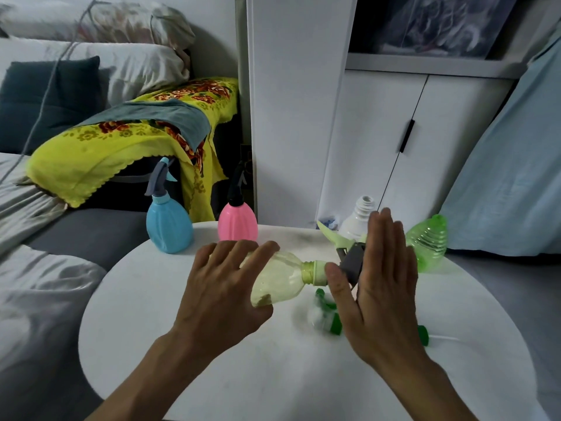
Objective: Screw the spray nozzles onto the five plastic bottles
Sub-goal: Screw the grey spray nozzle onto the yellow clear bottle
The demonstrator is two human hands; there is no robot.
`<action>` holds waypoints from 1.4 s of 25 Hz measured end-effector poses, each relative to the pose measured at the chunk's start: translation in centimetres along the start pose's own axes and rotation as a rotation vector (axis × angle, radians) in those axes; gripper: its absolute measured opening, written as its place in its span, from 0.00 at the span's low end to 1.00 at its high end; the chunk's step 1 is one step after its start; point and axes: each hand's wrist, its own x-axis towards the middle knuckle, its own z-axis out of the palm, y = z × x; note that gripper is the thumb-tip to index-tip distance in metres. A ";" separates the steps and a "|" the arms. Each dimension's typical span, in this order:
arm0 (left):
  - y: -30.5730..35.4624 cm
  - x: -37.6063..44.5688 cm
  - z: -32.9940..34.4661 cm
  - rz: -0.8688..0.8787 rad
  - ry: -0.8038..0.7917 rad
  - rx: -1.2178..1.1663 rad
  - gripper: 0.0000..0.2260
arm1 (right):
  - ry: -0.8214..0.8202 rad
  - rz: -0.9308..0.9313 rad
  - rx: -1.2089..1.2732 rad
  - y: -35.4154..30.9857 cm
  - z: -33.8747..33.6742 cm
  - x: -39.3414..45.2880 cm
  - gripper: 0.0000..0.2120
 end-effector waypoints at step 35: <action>-1.0 -0.7 -1.3 0.105 -0.199 -0.068 0.34 | -0.391 -0.269 0.567 1.4 -0.5 -0.1 0.13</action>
